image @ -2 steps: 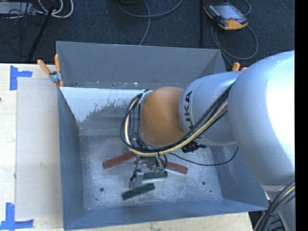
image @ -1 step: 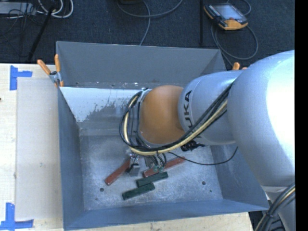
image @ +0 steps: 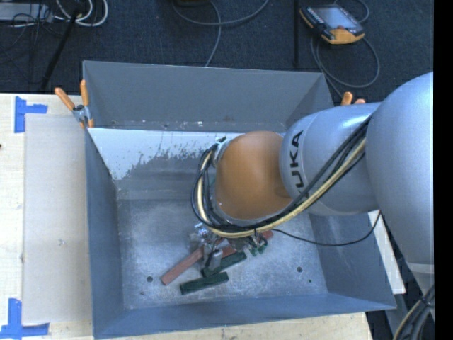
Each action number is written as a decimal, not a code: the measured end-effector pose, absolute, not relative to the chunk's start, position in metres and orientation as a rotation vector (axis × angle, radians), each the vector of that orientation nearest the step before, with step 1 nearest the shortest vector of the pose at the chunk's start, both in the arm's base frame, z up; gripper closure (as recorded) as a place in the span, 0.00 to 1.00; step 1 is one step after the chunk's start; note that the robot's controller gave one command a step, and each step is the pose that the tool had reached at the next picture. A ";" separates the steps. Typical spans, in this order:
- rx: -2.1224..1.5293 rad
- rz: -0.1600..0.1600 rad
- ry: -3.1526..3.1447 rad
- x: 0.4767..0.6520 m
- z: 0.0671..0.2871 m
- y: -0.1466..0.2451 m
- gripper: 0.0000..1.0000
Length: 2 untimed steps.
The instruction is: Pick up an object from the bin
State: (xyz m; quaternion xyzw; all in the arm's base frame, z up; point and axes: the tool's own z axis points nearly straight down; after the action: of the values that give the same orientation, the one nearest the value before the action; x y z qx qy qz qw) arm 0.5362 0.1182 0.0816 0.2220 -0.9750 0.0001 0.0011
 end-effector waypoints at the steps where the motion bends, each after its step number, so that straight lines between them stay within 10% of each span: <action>1: 0.718 0.003 -3.067 0.537 0.197 0.077 1.00; 2: 0.714 -0.002 -3.059 0.535 0.192 0.078 0.00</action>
Offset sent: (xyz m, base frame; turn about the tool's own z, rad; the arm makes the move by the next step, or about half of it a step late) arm -0.0013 -0.0403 0.1114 -0.0165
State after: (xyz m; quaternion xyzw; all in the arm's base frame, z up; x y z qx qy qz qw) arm 0.5353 0.0777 0.1925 0.2274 -0.9738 -0.0005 0.0000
